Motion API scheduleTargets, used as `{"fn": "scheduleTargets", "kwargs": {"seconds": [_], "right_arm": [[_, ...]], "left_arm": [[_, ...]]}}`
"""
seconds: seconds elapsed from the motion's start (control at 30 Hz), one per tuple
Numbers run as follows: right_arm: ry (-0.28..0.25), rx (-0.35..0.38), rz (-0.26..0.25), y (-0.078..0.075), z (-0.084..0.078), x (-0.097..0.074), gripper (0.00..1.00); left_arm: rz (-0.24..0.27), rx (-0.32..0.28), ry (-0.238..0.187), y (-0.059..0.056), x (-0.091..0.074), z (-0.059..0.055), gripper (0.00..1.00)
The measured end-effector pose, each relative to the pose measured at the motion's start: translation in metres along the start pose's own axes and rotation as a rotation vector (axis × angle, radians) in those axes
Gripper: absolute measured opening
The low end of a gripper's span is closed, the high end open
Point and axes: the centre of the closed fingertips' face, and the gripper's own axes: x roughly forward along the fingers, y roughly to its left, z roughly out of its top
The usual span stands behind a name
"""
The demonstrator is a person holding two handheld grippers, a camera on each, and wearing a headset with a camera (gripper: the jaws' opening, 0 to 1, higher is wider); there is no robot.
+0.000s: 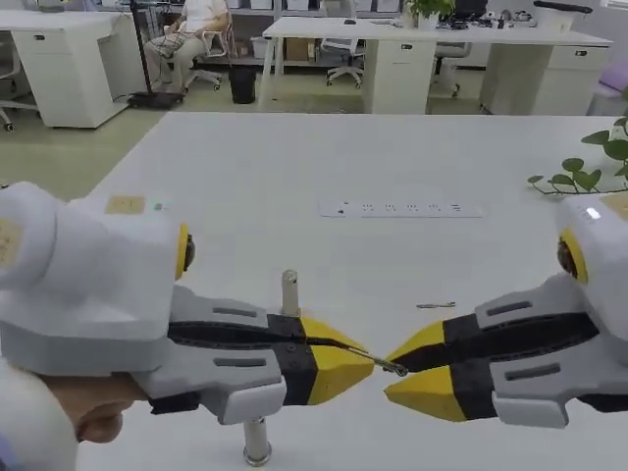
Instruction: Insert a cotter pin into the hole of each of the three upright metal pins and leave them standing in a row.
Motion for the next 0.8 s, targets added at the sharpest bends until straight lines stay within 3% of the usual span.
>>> {"fn": "scheduleTargets", "kwargs": {"seconds": [0.3, 0.8], "right_arm": [[0.004, -0.011, 0.029, 0.006, 0.001, 0.003, 0.06], [0.067, -0.053, 0.091, 0.020, -0.005, 0.007, 0.05]], "left_arm": [[-0.021, 0.017, 0.013, -0.004, -0.001, -0.003, 0.00], [-0.075, 0.025, 0.090, -0.010, -0.006, -0.020, 0.00]]}}
